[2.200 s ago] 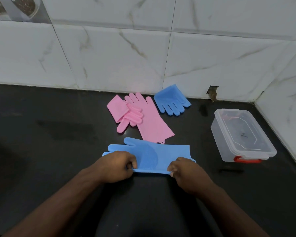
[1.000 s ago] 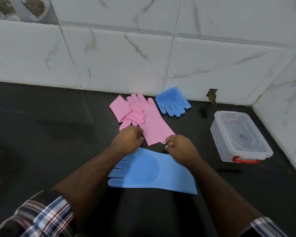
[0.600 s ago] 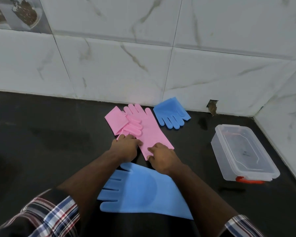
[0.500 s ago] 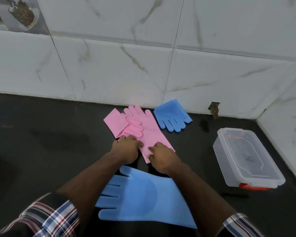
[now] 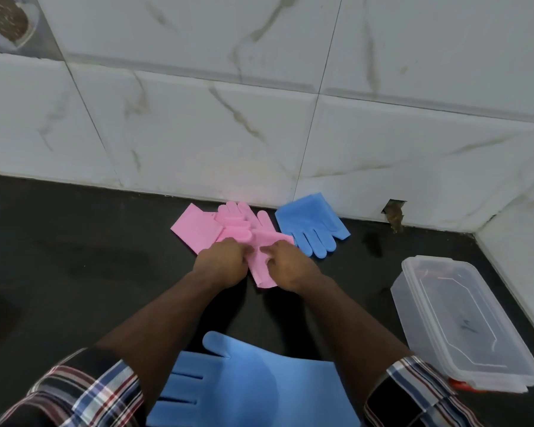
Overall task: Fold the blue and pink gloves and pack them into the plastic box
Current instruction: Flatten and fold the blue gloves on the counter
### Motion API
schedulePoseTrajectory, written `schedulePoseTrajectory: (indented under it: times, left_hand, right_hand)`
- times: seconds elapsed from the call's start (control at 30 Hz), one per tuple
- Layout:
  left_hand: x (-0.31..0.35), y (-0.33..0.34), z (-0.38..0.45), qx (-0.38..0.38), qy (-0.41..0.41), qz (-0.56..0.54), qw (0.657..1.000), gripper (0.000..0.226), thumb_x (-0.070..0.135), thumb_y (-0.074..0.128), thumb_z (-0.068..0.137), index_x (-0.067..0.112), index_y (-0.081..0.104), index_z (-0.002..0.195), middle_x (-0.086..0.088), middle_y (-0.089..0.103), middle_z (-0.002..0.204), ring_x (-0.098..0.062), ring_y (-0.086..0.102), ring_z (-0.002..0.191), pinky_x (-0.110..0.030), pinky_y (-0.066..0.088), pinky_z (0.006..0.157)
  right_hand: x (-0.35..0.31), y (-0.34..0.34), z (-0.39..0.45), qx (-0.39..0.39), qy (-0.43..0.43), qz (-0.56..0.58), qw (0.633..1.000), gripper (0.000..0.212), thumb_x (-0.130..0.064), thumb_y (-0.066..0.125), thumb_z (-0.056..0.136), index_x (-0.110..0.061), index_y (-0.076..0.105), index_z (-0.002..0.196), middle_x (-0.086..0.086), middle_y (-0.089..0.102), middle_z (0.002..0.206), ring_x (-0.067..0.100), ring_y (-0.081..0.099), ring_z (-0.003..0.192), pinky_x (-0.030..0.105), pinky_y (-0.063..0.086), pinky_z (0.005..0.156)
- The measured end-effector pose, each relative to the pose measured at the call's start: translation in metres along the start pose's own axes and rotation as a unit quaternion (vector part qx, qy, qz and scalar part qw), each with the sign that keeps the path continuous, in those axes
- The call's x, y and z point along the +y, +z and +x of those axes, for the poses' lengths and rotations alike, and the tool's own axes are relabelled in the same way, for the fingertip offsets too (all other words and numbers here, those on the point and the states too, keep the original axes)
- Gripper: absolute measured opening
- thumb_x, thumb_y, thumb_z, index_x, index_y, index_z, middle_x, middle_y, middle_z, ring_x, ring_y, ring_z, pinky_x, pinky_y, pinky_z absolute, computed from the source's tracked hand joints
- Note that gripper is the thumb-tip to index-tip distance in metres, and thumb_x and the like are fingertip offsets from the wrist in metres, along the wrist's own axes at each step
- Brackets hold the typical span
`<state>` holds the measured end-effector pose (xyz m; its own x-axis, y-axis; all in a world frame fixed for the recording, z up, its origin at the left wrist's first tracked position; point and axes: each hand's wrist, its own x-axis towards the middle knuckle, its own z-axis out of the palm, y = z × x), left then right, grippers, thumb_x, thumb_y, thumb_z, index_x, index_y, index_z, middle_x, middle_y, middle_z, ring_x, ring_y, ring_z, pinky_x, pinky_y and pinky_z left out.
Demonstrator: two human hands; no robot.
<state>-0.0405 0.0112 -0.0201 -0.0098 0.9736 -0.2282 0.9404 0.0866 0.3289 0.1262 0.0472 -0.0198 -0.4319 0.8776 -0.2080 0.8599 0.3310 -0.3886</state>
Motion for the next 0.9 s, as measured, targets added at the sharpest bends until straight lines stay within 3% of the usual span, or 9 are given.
schedulePoseTrajectory:
  times: [0.17,0.27,0.37,0.43,0.5,0.6,0.73,0.8,0.9]
  left_hand:
    - [0.007,-0.009,0.0,-0.004,-0.006,-0.091,0.996,0.03,0.032,0.046,0.093,0.032,0.071,0.108,0.011,0.07,0.115,-0.015,0.063,0.103,-0.038,0.053,0.094]
    - [0.015,-0.005,-0.002,-0.025,-0.001,-0.141,0.99,0.026,0.032,0.049,0.093,0.024,0.072,0.102,0.007,0.072,0.106,-0.014,0.065,0.097,-0.039,0.054,0.093]
    - [0.022,-0.004,-0.004,-0.021,0.002,-0.185,0.983,0.023,0.027,0.052,0.095,0.019,0.072,0.102,0.003,0.072,0.098,-0.015,0.066,0.092,-0.038,0.055,0.09]
    - [0.028,-0.004,-0.005,-0.021,0.009,-0.209,0.978,0.02,0.023,0.053,0.096,0.017,0.07,0.103,0.003,0.071,0.097,-0.015,0.066,0.091,-0.037,0.056,0.089]
    - [0.035,-0.005,-0.008,-0.019,0.022,-0.216,0.976,0.021,0.019,0.054,0.096,0.018,0.068,0.111,0.002,0.071,0.109,-0.014,0.066,0.097,-0.034,0.054,0.093]
    - [0.05,-0.01,-0.011,0.015,0.06,-0.201,0.978,0.032,0.02,0.056,0.096,0.019,0.065,0.127,0.003,0.066,0.127,-0.014,0.062,0.111,-0.03,0.048,0.101]
    - [0.081,-0.025,-0.015,0.072,0.129,-0.24,0.96,0.052,0.03,0.069,0.091,0.019,0.055,0.14,0.004,0.061,0.134,-0.015,0.059,0.115,-0.033,0.047,0.101]
    - [0.092,-0.033,-0.016,0.1,0.153,-0.294,0.938,0.042,0.029,0.071,0.088,0.018,0.062,0.128,0.005,0.067,0.12,-0.013,0.062,0.104,-0.031,0.05,0.091]
    - [0.09,-0.039,-0.014,0.157,0.103,-0.295,0.937,0.017,0.025,0.061,0.095,0.015,0.068,0.108,0.002,0.07,0.1,-0.016,0.062,0.09,-0.02,0.046,0.072]
  right_hand:
    - [0.049,-0.025,-0.002,0.228,0.14,0.123,0.956,0.031,-0.013,0.056,0.086,-0.014,0.071,0.112,0.005,0.068,0.119,0.024,0.062,0.109,0.03,0.046,0.091]
    - [0.073,-0.03,-0.009,0.203,0.245,0.14,0.937,0.037,-0.02,0.06,0.083,-0.018,0.068,0.119,0.007,0.063,0.128,0.027,0.058,0.114,0.036,0.045,0.101]
    - [0.079,-0.027,-0.011,0.167,0.251,0.221,0.927,0.041,-0.018,0.067,0.084,-0.011,0.065,0.124,0.004,0.061,0.132,0.023,0.056,0.121,0.036,0.04,0.107]
    - [0.076,-0.027,-0.01,0.208,0.258,0.326,0.885,0.036,-0.012,0.07,0.082,-0.008,0.069,0.118,0.005,0.066,0.124,0.02,0.061,0.112,0.031,0.045,0.101]
    - [0.07,-0.032,-0.01,0.254,0.267,0.412,0.833,0.03,-0.009,0.072,0.081,-0.009,0.072,0.11,0.006,0.071,0.114,0.018,0.064,0.099,0.035,0.05,0.097]
    - [0.054,-0.045,-0.014,0.285,0.24,0.486,0.79,0.023,-0.008,0.071,0.082,-0.011,0.073,0.105,0.004,0.073,0.102,0.018,0.067,0.093,0.039,0.055,0.092]
    - [0.019,-0.064,-0.035,0.286,0.152,0.53,0.784,0.019,-0.007,0.066,0.088,-0.01,0.074,0.105,-0.002,0.073,0.098,0.011,0.067,0.092,0.031,0.056,0.085]
    - [0.007,-0.072,-0.048,0.24,0.103,0.54,0.8,0.016,-0.008,0.062,0.091,-0.01,0.074,0.102,0.002,0.074,0.095,0.014,0.07,0.091,0.03,0.057,0.08]
    - [0.009,-0.076,-0.065,0.19,0.053,0.547,0.814,0.017,-0.01,0.062,0.091,-0.016,0.073,0.102,0.001,0.075,0.095,0.01,0.071,0.087,0.022,0.054,0.069]
